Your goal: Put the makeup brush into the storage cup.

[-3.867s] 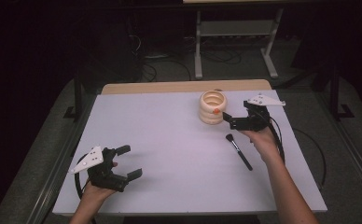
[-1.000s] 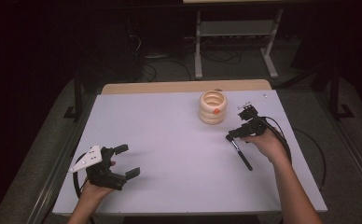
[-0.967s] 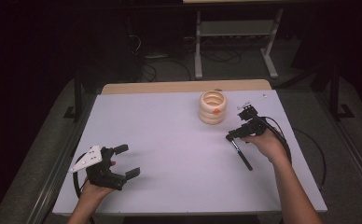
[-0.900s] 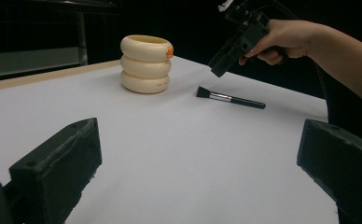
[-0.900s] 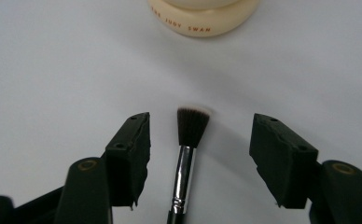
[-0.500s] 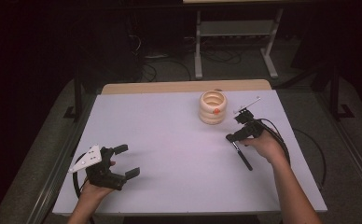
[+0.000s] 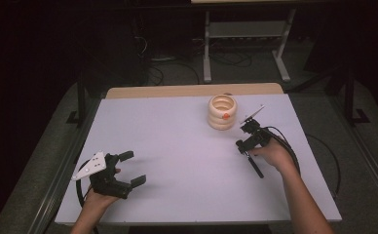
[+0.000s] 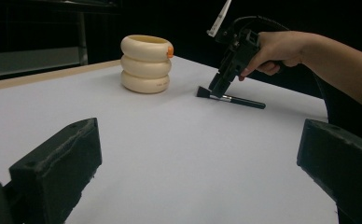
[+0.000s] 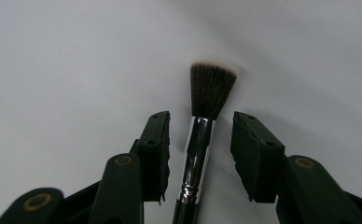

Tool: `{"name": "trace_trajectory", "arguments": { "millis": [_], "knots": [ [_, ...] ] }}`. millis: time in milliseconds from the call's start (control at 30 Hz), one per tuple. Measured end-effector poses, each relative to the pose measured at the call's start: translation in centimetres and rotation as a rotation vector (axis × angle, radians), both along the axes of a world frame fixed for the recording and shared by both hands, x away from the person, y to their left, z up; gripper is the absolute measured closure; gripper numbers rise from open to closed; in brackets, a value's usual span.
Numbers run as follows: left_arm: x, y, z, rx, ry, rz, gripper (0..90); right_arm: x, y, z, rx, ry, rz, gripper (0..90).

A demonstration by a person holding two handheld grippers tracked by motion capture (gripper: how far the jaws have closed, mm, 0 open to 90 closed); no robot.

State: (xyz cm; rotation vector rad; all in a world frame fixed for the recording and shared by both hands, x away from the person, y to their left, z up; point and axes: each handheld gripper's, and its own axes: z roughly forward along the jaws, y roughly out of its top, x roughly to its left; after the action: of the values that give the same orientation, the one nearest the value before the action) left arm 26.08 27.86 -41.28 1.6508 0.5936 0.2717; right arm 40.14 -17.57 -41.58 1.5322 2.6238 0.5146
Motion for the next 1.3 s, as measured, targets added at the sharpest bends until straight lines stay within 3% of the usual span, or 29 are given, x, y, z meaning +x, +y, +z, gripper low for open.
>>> {"name": "trace_trajectory", "arguments": {
  "millis": [467,933,1300],
  "knots": [
    [0.00,0.02,0.01,0.001,-0.001,0.001,0.0,-0.01,0.16,-0.32,-0.025,0.029,0.019,64.8],
    [0.01,-0.01,-0.01,0.001,0.000,0.002,0.0,-0.15,0.62,-0.51,-0.075,0.012,0.035,70.6],
    [0.01,0.03,-0.02,-0.005,0.002,0.004,0.0,-0.22,0.73,-0.48,-0.086,0.014,0.032,73.3]
  ]
}}
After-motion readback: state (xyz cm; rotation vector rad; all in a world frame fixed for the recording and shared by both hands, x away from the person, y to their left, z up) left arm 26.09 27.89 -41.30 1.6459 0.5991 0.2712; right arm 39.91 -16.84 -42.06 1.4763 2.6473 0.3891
